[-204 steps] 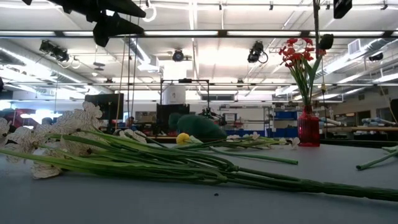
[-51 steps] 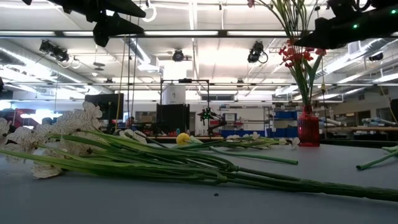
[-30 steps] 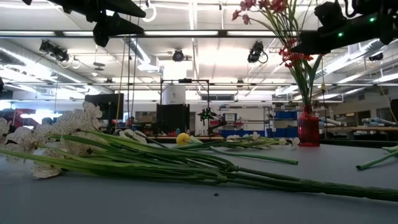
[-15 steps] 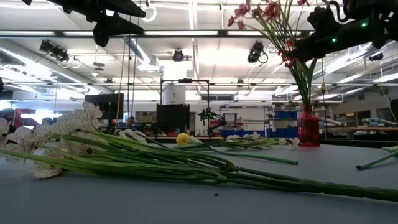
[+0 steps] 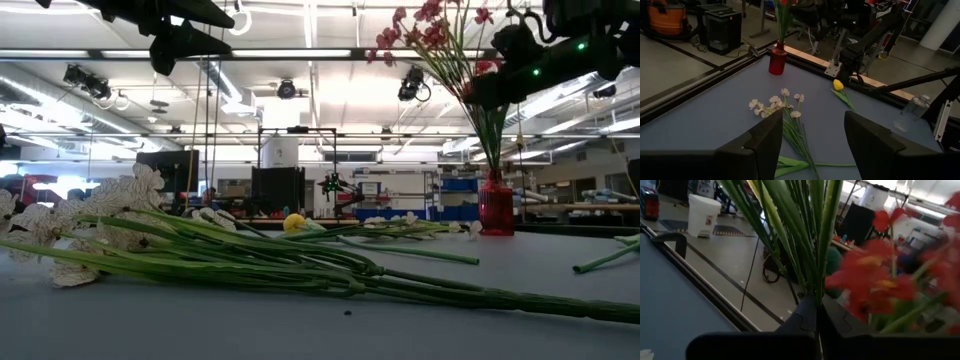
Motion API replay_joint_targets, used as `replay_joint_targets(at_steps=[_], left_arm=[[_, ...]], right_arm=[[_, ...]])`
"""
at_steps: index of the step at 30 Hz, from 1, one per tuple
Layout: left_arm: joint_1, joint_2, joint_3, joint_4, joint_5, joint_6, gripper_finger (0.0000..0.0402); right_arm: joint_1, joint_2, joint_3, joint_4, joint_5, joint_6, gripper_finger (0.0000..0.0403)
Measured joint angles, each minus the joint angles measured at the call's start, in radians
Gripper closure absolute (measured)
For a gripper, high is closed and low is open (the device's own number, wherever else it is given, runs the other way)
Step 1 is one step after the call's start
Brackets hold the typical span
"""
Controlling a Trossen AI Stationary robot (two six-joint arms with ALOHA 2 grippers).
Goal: Sort flowers into vase by color
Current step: Put the red flowers into the red glass vase
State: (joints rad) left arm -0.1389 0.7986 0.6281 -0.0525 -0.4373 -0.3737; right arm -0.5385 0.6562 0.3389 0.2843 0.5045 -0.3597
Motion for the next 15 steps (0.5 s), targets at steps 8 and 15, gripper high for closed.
replay_joint_targets(at_steps=[8, 15], left_arm=[[0.000, 0.000, 0.000, 0.000, 0.000, 0.000, 0.0184], [0.000, 0.000, 0.000, 0.000, 0.000, 0.000, 0.0184]], right_arm=[[-0.035, 0.054, 0.000, -0.001, 0.000, 0.078, 0.0393], [-0.072, 0.078, 0.000, 0.008, 0.030, 0.180, 0.0393]])
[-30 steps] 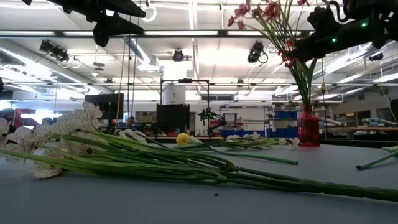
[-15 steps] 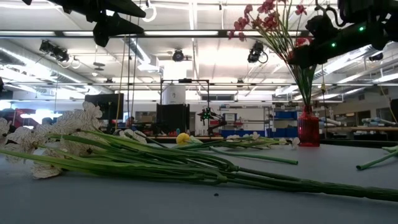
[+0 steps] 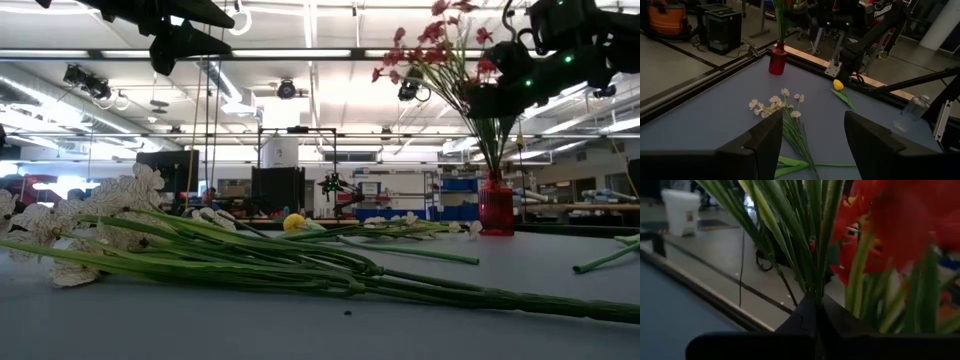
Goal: Sort flowers into vase by color
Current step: Put the red flowers into the red glass vase
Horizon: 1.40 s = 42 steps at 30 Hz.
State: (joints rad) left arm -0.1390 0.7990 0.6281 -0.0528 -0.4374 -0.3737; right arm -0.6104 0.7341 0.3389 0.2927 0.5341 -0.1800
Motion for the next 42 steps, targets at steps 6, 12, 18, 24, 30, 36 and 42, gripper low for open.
replay_joint_targets(at_steps=[6, 12, 18, 24, 30, 36, 42], left_arm=[[0.000, 0.000, 0.000, 0.000, 0.000, 0.000, 0.0184], [0.000, 0.000, 0.000, 0.000, 0.000, 0.000, 0.0184], [0.000, 0.000, 0.000, 0.000, 0.000, 0.000, 0.0184], [0.000, 0.000, 0.000, 0.000, 0.000, 0.000, 0.0184], [0.000, 0.000, 0.000, 0.000, 0.000, 0.000, 0.0184], [0.000, 0.000, 0.000, 0.000, 0.000, 0.000, 0.0184], [0.000, 0.000, 0.000, 0.000, 0.000, 0.000, 0.0184]], right_arm=[[-0.026, -0.001, 0.000, -0.001, 0.023, 0.079, 0.0393], [-0.030, -0.001, -0.047, 0.015, 0.028, 0.110, 0.0393], [-0.029, -0.001, -0.097, 0.022, 0.033, 0.177, 0.0392], [-0.029, -0.001, -0.112, 0.021, 0.052, 0.178, 0.0378], [-0.029, -0.001, -0.113, 0.025, 0.052, 0.178, 0.0347], [-0.020, -0.018, -0.105, -0.026, 0.041, 0.173, 0.0314], [-0.011, -0.087, -0.068, -0.206, -0.028, 0.181, 0.0271]])
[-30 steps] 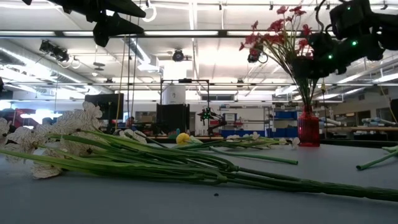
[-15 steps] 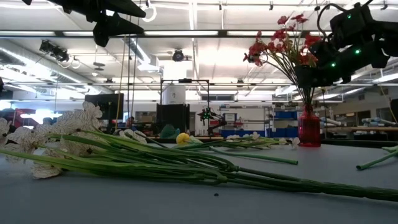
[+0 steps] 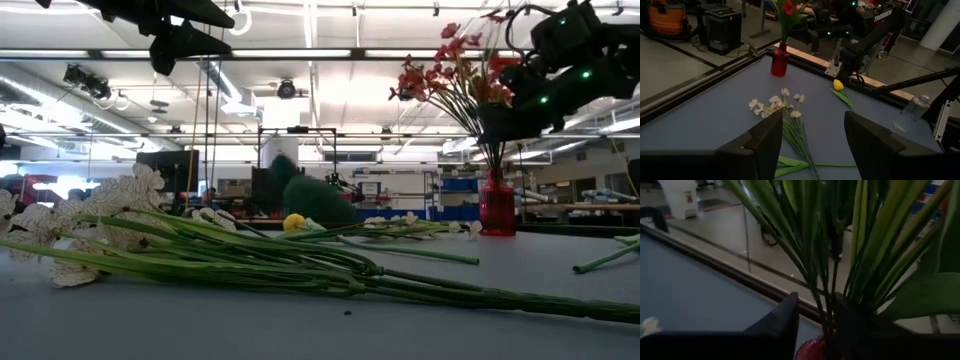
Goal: Sort flowers into vase by color
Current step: Put the red flowers into the red glass vase
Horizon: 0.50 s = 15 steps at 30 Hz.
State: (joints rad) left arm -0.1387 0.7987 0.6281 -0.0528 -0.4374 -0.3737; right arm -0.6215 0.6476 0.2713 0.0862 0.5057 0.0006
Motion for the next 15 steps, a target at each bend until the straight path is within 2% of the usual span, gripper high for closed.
replay_joint_targets(at_steps=[6, 15], left_arm=[[0.000, 0.000, 0.000, 0.000, 0.000, 0.000, 0.0184], [0.000, 0.000, 0.000, 0.000, 0.000, 0.000, 0.0184]], right_arm=[[-0.001, -0.084, 0.032, -0.154, 0.017, 0.047, 0.0231], [-0.001, -0.153, 0.099, -0.355, -0.143, 0.086, 0.0221]])
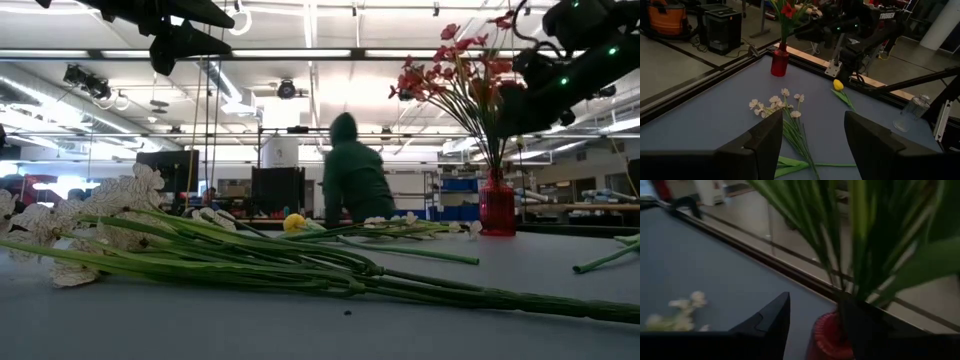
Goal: Sort flowers into vase by color
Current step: Put the red flowers into the red glass vase, then put the top white flowers into the transparent glass vase
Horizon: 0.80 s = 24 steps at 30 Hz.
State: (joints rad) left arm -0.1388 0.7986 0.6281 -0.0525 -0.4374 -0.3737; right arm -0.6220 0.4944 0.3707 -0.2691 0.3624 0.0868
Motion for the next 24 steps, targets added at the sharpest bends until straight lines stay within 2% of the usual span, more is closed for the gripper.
replay_joint_targets(at_steps=[6, 11, 14, 16, 24], left_arm=[[0.000, 0.000, 0.000, 0.000, 0.000, 0.000, 0.0184], [0.000, 0.000, 0.000, 0.000, 0.000, 0.000, 0.0184], [0.000, 0.000, 0.000, 0.000, 0.000, 0.000, 0.0184], [0.000, 0.000, 0.000, 0.000, -0.001, 0.001, 0.0184], [0.018, 0.000, 0.000, -0.003, -0.056, 0.167, 0.0184]], right_arm=[[0.000, -0.019, 0.082, -0.139, -0.132, 0.046, 0.0221], [0.000, -0.012, 0.140, -0.329, -0.315, 0.311, 0.0222], [0.010, -0.010, 0.140, -0.365, -0.462, 0.431, 0.0222], [0.034, -0.005, 0.138, -0.359, -0.514, 0.486, 0.0226], [0.218, 0.098, 0.137, -0.213, -0.427, 0.733, 0.0239]])
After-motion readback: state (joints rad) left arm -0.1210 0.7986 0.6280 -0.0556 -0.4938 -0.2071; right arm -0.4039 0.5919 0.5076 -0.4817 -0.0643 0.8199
